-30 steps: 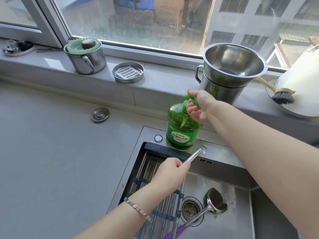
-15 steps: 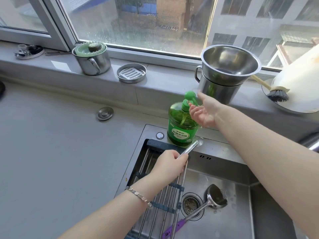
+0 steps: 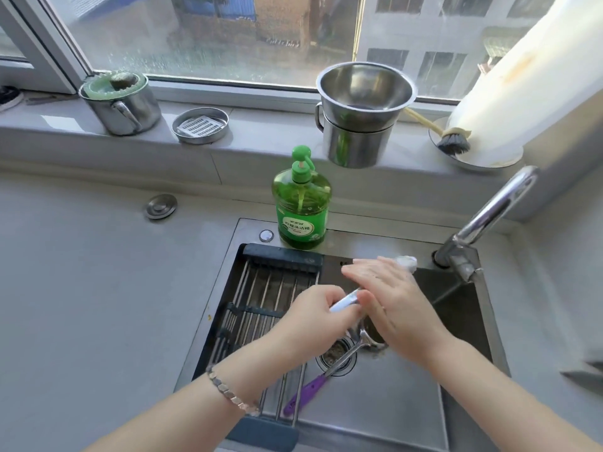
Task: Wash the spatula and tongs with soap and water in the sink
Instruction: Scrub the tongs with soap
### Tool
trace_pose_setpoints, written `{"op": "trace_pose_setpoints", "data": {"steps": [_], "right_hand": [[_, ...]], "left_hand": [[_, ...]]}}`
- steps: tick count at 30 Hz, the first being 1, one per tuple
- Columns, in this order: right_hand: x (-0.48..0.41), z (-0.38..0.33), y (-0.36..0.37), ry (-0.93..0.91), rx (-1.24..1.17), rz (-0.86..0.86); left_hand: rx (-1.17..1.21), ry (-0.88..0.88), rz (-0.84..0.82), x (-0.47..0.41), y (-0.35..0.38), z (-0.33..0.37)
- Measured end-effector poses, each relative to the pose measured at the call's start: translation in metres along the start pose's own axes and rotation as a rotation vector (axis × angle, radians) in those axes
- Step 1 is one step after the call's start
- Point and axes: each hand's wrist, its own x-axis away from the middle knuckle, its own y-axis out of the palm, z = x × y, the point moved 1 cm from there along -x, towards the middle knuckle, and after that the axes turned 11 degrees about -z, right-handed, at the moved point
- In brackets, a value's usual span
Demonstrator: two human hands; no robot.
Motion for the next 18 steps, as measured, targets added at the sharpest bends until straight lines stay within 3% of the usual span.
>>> {"op": "trace_pose_setpoints", "data": {"steps": [2, 7, 11, 16, 18], "right_hand": [[0.013, 0.003, -0.005, 0.096, 0.050, -0.010], [0.033, -0.022, 0.009, -0.107, 0.122, -0.112], [0.040, 0.006, -0.012, 0.152, 0.085, -0.039], [0.050, -0.027, 0.008, -0.101, 0.168, -0.161], [0.048, -0.004, -0.006, 0.025, 0.138, -0.096]], "left_hand": [[-0.002, 0.003, -0.015, 0.006, 0.008, 0.002], [0.071, 0.072, -0.003, 0.011, 0.020, 0.004], [0.065, 0.050, 0.012, 0.017, 0.024, 0.001], [0.046, 0.103, 0.031, 0.020, 0.030, 0.002], [0.039, 0.083, 0.014, 0.023, 0.030, -0.001]]}}
